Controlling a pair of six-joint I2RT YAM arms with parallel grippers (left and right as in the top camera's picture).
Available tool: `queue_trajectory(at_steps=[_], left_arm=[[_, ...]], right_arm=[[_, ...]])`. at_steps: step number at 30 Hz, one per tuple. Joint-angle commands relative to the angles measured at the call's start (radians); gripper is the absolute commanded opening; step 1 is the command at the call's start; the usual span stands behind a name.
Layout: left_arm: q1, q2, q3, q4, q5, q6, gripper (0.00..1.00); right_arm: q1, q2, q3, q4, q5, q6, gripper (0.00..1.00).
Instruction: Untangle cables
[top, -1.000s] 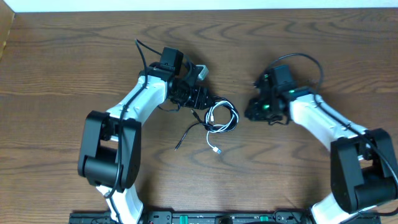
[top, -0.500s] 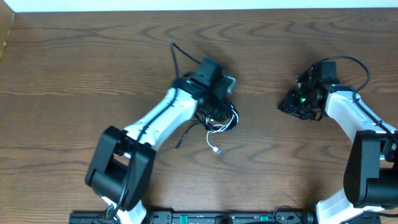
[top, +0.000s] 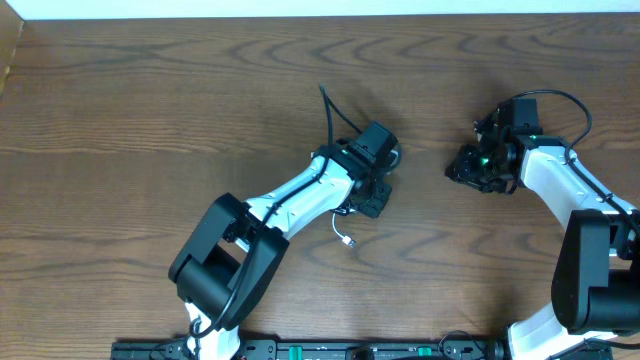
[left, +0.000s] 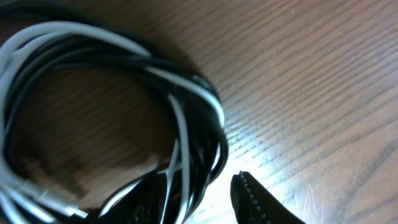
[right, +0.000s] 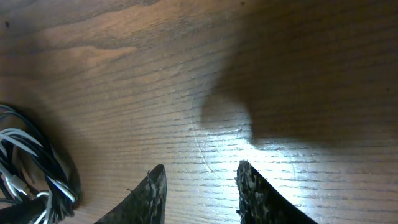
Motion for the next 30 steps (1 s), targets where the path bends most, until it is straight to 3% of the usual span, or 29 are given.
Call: queue_trajectory(at_steps=[1,6,15,21,25,30], left_arm=[[-0.012,0.019,-0.011,0.022,-0.022,-0.006,0.38],[-0.012,0.023,-0.012,0.039,-0.029,-0.019,0.36],[-0.012,0.057,-0.012,0.042,-0.029,-0.04,0.24],[-0.012,0.057,-0.012,0.043,-0.029,-0.04,0.24],[-0.012,0.057,-0.012,0.043,-0.029,-0.04,0.08],[-0.009,0.034,-0.004,0.04,-0.029,-0.039,0.08]], right_arm=[[0.016,-0.006,0.002,-0.001,0.007,0.002,0.34],[0.017,-0.006,0.002,-0.002,0.007,0.002,0.33],[0.017,-0.006,0.002,-0.002,0.007,0.002,0.33],[0.017,-0.006,0.002,-0.006,0.007,0.002,0.34],[0.017,-0.006,0.002,-0.009,0.006,0.002,0.33],[0.017,-0.006,0.002,-0.017,0.007,0.002,0.34]])
